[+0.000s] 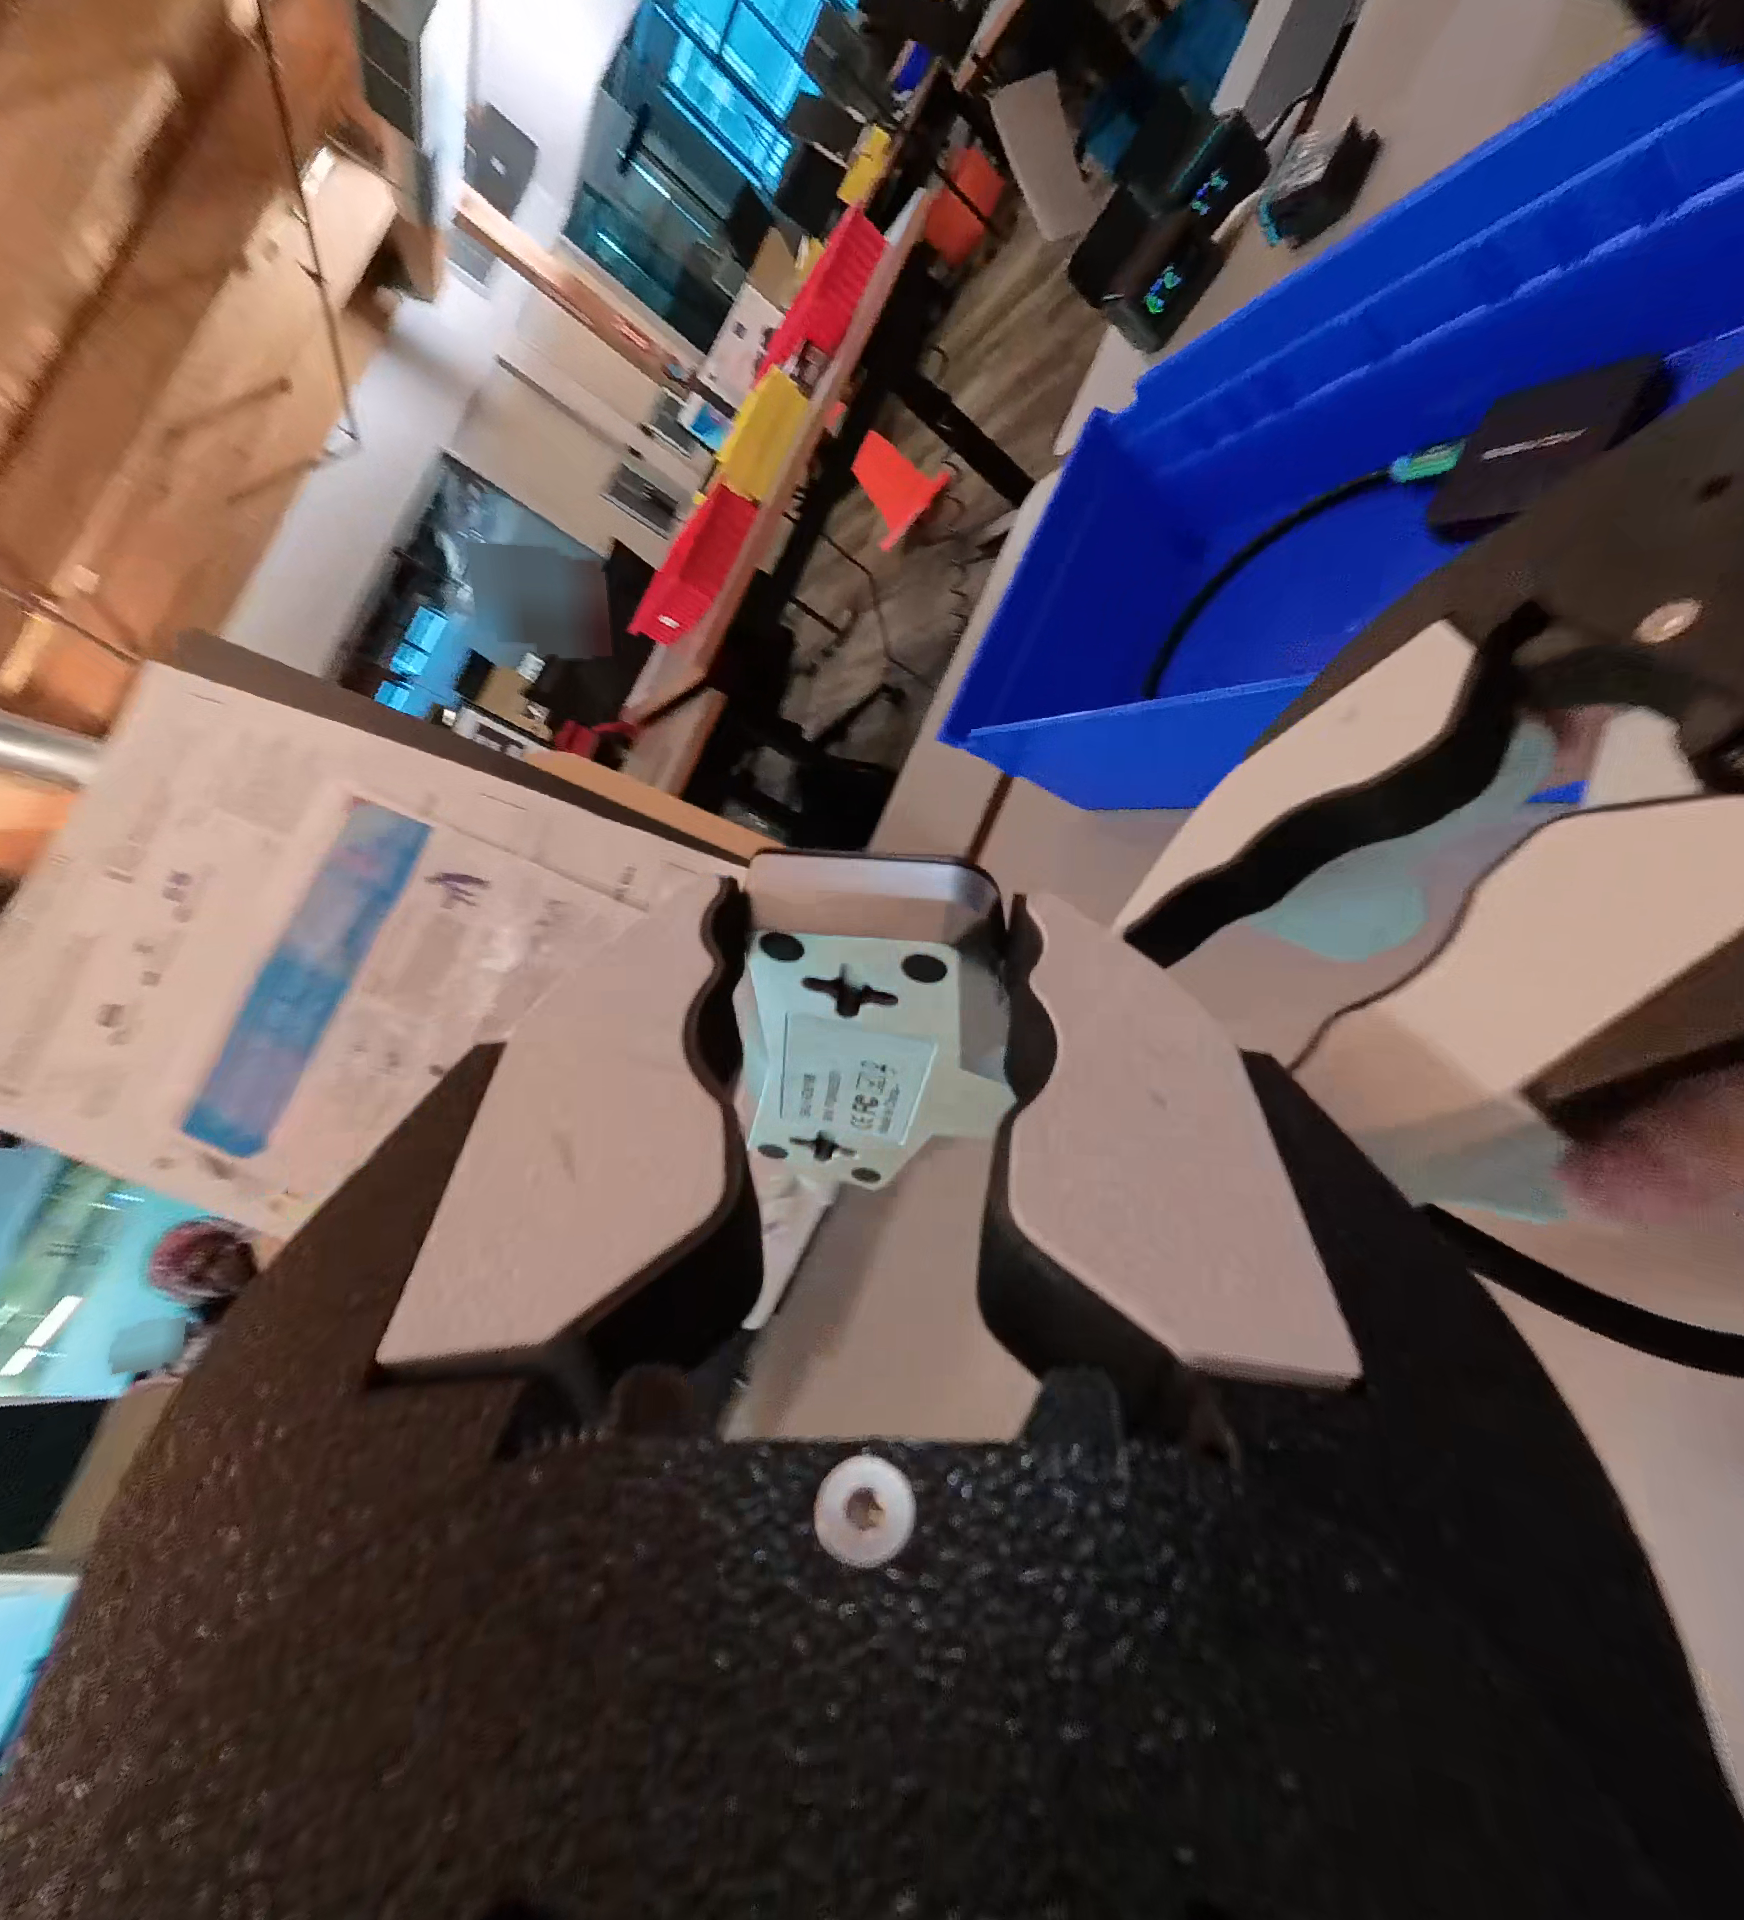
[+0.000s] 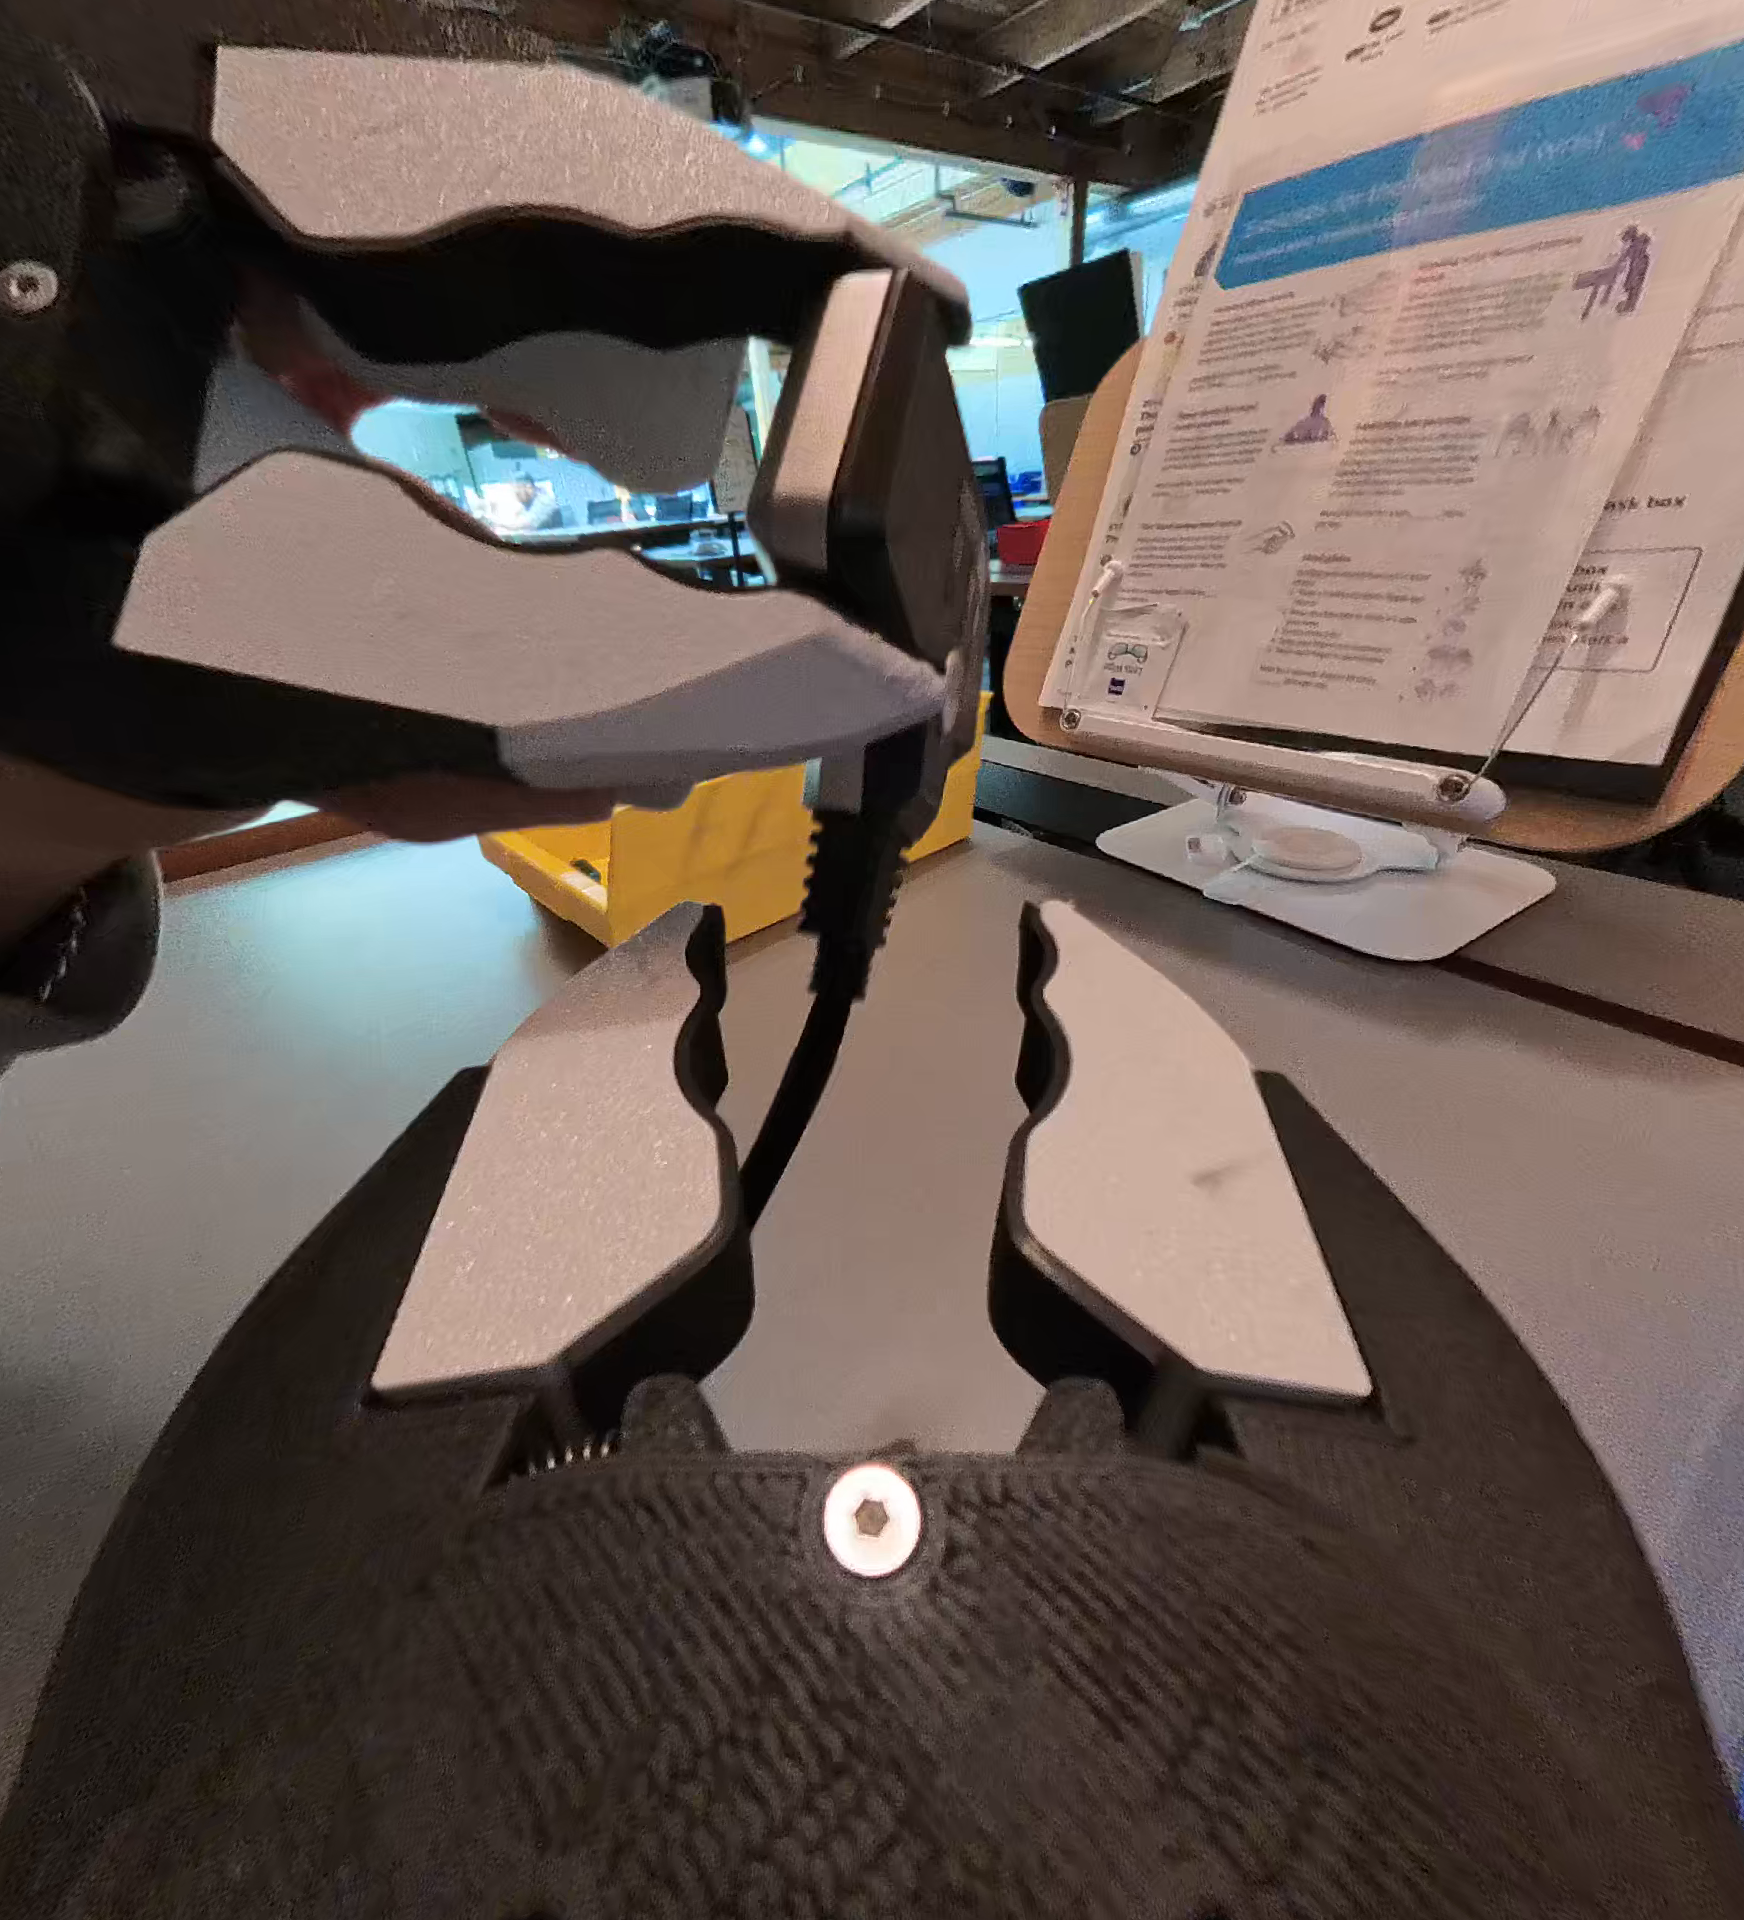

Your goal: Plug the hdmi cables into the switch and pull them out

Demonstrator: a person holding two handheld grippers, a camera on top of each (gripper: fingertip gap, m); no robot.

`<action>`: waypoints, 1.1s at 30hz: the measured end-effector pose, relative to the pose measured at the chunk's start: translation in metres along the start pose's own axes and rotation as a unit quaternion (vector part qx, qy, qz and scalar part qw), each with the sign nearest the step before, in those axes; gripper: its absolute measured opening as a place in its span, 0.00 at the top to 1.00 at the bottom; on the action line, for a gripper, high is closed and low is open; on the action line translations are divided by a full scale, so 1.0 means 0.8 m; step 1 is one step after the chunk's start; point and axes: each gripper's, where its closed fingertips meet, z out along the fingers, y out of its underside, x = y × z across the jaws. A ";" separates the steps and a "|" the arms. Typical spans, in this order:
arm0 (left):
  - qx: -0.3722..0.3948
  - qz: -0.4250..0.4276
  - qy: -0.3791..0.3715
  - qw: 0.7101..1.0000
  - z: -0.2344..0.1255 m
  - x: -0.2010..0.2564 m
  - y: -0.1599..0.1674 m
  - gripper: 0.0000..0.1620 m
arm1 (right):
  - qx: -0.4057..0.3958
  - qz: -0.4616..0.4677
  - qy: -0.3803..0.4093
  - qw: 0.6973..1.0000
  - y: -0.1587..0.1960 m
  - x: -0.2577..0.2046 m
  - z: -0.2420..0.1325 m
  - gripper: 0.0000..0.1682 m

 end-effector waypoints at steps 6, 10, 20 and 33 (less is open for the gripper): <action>-0.017 0.009 0.008 1.000 0.013 0.029 0.001 0.70 | -0.042 -0.094 0.008 0.995 0.023 0.003 0.003 0.89; 0.009 -0.049 0.032 0.998 0.004 0.034 0.000 0.71 | -0.056 -0.152 0.075 0.984 0.028 0.022 0.000 0.91; 0.021 -0.618 0.237 0.749 -0.114 0.006 0.039 0.50 | -0.047 -0.503 0.174 0.846 -0.007 -0.035 0.006 0.92; 0.119 -0.799 0.307 0.503 -0.153 0.057 0.120 0.87 | -0.118 -0.504 0.012 0.856 0.021 -0.115 0.029 0.84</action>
